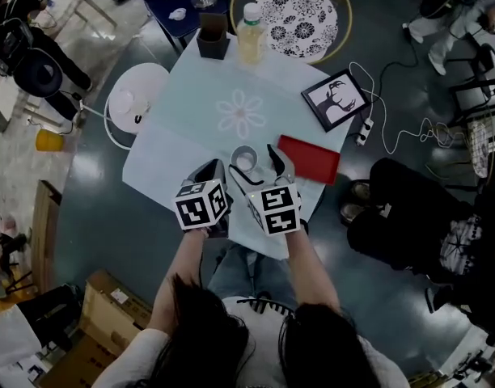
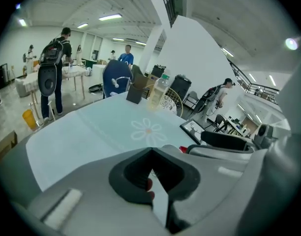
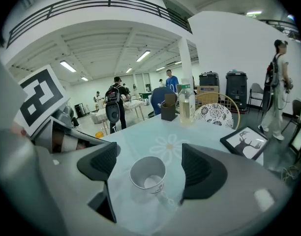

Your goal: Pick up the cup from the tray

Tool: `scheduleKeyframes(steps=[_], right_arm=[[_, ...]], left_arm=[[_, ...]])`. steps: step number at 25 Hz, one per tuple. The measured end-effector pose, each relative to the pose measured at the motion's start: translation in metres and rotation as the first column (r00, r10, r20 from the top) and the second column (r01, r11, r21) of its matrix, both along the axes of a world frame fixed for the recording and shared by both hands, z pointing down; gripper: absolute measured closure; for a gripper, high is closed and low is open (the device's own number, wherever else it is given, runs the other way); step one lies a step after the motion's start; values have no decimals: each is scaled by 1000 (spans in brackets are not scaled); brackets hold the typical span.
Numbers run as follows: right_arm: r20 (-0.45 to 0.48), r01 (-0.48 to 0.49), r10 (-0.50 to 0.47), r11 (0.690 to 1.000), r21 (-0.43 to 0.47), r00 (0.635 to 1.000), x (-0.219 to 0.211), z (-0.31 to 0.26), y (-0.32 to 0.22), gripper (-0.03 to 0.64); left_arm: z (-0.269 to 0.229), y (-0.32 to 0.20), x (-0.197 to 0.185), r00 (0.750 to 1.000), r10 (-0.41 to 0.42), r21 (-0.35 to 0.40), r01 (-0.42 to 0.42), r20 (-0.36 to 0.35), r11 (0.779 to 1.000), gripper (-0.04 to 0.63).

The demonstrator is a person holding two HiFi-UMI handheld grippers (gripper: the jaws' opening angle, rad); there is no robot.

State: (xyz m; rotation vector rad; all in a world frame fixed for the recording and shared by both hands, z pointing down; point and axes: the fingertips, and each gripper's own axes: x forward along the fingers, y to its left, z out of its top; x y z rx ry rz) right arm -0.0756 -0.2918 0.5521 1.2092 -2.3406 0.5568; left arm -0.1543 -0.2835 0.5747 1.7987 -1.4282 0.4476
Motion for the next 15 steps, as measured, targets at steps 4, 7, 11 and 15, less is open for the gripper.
scheduleKeyframes(steps=[4,7,11,15], right_arm=[[-14,-2,2,1000,5,1000,6,-11,13,195],[-7,-26,27,1000,15,1000,16,-24,24,199],[32,-78,78,997,20,996,27,-46,47,204],[14,-106,106,994,38,994,37,-56,70,207]], left_arm=[[-14,8,14,999,32,34,-32,-6,999,595],[-29,13,22,998,55,73,-54,-7,996,595],[-49,30,30,995,97,123,-98,8,988,595],[-61,52,37,991,131,152,-133,23,979,595]])
